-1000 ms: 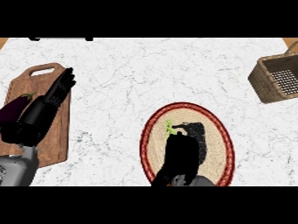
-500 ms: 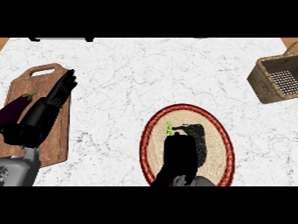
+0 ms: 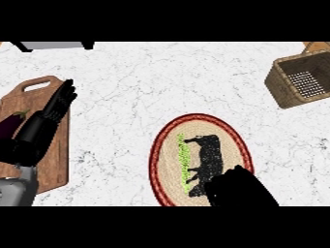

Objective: Pick the sweet potato from the placemat and place it in the basket

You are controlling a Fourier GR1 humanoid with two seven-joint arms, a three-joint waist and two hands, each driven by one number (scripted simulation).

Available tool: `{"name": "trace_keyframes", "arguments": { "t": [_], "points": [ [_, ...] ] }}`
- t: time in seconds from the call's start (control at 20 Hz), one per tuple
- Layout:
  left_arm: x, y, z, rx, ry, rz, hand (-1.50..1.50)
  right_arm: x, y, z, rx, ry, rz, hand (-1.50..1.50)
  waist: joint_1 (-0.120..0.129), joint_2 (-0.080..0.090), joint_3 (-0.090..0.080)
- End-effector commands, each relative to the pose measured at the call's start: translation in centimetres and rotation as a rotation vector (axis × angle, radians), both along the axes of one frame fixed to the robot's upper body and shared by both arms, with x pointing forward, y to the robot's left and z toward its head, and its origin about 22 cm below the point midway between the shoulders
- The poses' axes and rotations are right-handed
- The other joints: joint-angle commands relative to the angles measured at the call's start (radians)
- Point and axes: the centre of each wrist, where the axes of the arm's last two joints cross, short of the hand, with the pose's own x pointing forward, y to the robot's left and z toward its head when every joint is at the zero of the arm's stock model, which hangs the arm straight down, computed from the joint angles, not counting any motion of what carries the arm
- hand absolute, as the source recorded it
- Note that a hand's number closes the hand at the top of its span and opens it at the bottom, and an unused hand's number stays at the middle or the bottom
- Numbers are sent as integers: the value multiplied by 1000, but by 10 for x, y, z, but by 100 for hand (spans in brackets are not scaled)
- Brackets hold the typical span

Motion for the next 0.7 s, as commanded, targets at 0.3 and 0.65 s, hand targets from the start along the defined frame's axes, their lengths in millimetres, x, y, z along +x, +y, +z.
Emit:
{"name": "trace_keyframes", "arguments": {
  "t": [0.3,0.65],
  "points": [
    [-5,12,0,14,-3,5,0,-38,-82,66,543,7,118,150,-19,13,1],
    [-10,16,3,5,-7,54,0,-57,-106,95,859,-89,106,150,-32,4,0]
  ]
}}
